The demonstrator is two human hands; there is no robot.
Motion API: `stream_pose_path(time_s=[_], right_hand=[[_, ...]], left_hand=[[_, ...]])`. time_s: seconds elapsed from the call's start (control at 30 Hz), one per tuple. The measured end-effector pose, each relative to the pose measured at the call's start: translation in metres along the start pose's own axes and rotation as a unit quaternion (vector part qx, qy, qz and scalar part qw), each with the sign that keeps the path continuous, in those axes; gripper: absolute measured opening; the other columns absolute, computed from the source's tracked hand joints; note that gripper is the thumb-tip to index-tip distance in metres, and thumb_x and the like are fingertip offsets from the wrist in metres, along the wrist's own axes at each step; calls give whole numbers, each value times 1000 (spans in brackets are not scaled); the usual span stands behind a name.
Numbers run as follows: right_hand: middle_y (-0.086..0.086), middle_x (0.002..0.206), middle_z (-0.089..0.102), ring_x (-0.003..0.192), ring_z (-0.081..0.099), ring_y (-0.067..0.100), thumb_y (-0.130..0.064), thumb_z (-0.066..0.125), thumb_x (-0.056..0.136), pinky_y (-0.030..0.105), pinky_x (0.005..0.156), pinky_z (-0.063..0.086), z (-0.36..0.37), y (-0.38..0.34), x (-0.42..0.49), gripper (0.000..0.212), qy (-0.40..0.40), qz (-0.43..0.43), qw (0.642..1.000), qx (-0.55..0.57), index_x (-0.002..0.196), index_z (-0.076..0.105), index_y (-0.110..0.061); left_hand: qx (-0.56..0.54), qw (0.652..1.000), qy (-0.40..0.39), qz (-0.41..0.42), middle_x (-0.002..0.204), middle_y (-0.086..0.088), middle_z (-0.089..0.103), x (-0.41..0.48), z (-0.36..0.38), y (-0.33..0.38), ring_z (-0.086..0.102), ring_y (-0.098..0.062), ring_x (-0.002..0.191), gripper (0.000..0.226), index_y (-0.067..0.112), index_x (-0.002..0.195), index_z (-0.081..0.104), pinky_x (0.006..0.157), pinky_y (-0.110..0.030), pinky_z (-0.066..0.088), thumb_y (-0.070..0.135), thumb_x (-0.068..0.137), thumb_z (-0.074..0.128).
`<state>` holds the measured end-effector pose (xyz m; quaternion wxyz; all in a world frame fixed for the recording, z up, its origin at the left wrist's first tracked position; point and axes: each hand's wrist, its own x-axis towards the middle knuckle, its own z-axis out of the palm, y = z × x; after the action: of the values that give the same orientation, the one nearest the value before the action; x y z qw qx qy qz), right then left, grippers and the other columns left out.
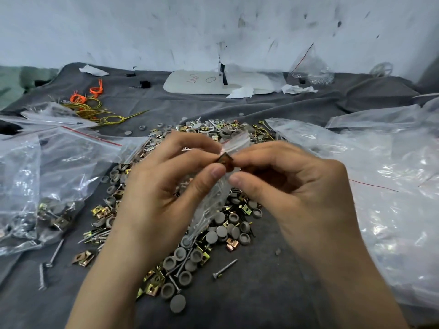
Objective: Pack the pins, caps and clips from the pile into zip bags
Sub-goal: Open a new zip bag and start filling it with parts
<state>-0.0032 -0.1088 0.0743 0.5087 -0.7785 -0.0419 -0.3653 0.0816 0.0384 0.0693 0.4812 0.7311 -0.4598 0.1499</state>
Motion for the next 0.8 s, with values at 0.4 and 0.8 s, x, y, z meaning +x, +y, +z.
stream_pose_path(time_s=[0.4,0.8], right_hand=[[-4,80,74,70,69,12,-14,76,72,18,65,55,-26,-4,2,12,21,63,995,78,81,75,-21],[-7,86,71,80,69,16,-17,73,74,16,67,51,-36,-11,0,8,-32,21,999,-30,80,72,-23]], left_hand=[[-62,998,-17,-8,101,13,67,-4,3,8,69,-11,99,9,32,93,54,86,-37,57,31,86,61],[78,993,-49,74,84,14,54,-5,-9,16,63,-6,83,15,24,87,65,75,-30,52,39,89,62]])
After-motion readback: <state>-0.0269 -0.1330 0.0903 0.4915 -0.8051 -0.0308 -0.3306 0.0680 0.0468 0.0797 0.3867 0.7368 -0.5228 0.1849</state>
